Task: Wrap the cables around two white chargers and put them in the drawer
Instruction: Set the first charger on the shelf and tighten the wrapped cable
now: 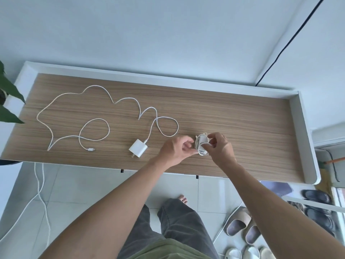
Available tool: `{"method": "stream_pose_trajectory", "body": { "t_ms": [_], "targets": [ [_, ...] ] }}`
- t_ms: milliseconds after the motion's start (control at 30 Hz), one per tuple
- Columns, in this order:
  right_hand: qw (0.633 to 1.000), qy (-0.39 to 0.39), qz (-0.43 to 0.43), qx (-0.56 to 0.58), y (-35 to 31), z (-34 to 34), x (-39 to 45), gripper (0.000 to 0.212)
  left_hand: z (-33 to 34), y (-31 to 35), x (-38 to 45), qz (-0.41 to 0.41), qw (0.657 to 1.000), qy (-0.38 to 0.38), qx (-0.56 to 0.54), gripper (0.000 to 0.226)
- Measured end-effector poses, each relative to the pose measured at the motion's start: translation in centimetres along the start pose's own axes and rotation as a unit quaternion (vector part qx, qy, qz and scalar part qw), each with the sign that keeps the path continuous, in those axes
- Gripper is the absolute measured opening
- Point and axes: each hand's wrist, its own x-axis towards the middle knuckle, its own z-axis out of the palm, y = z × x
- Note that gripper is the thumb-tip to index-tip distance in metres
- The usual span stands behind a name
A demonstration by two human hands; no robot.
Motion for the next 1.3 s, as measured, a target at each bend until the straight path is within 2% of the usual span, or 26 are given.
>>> {"method": "stream_pose_trajectory", "body": {
  "t_ms": [233, 367, 467, 533, 733, 933, 1067, 1300],
  "targets": [
    [0.999, -0.018, 0.011, 0.048, 0.2, -0.5, 0.0, 0.034, 2.1, 1.0, 2.7, -0.061, 0.996, 0.027, -0.055, 0.011],
    [0.988, -0.035, 0.045, 0.141, 1.2, -0.9, 0.1, 0.032, 2.1, 0.2, 3.4, -0.110, 0.981, 0.041, -0.156, 0.004],
    [0.968, -0.031, 0.088, 0.234, 1.7, -1.0, 0.3, 0.024, 2.3, 0.1, 4.0, -0.135, 0.970, 0.039, -0.199, 0.006],
    [0.961, -0.025, 0.105, 0.256, 1.8, -0.9, 0.5, 0.022, 2.5, 0.2, 4.4, -0.140, 0.970, 0.033, -0.196, 0.003],
    [0.959, -0.002, 0.121, 0.257, 1.9, -0.1, 1.2, 0.007, 3.2, 0.6, 5.8, -0.163, 0.967, 0.051, -0.191, 0.014],
    [0.954, 0.023, 0.139, 0.263, 1.9, 0.4, 2.2, 0.011, 3.6, 1.0, 7.0, -0.209, 0.951, 0.081, -0.211, 0.018],
    [0.952, -0.001, 0.146, 0.269, 1.8, 0.3, 3.1, 0.010, 3.8, 1.1, 7.7, -0.239, 0.945, 0.085, -0.206, 0.031],
    [0.954, -0.023, 0.151, 0.257, 1.7, 0.5, 3.7, 0.012, 4.1, 0.5, 7.6, -0.213, 0.950, 0.100, -0.206, 0.027]
  ]
}}
